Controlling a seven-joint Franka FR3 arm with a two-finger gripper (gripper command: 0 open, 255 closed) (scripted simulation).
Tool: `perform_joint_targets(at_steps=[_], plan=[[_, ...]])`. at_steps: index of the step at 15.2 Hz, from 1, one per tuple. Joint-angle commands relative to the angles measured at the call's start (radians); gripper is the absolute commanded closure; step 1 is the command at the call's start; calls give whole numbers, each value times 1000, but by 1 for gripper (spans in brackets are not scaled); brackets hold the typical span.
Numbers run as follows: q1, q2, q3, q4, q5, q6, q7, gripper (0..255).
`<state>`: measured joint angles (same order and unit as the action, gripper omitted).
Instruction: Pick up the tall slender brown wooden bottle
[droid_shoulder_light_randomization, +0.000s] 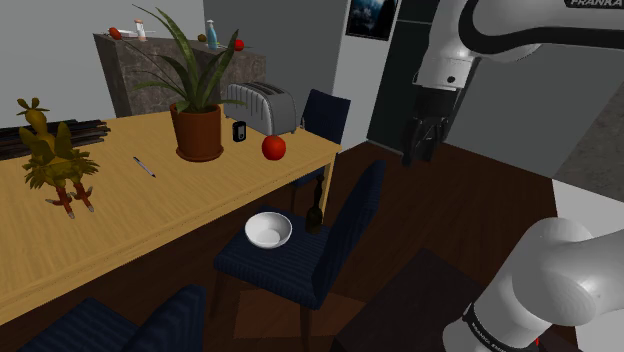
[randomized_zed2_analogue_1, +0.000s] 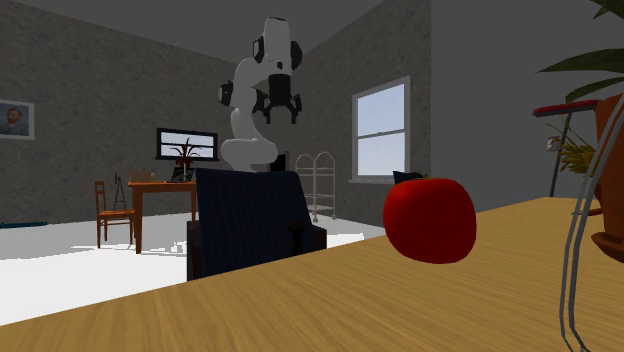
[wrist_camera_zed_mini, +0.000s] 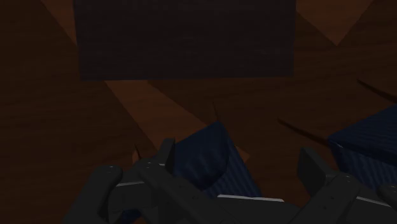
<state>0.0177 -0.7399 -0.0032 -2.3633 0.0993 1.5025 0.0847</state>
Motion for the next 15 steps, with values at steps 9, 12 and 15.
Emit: perform_joint_targets(at_steps=[9,12,15], plan=[[-5,243,-86,25,-28,218,-160,0],[-5,349,-114,59,-24,289,-220,0],[-3,459,-140,106,-12,350,-280,0]])
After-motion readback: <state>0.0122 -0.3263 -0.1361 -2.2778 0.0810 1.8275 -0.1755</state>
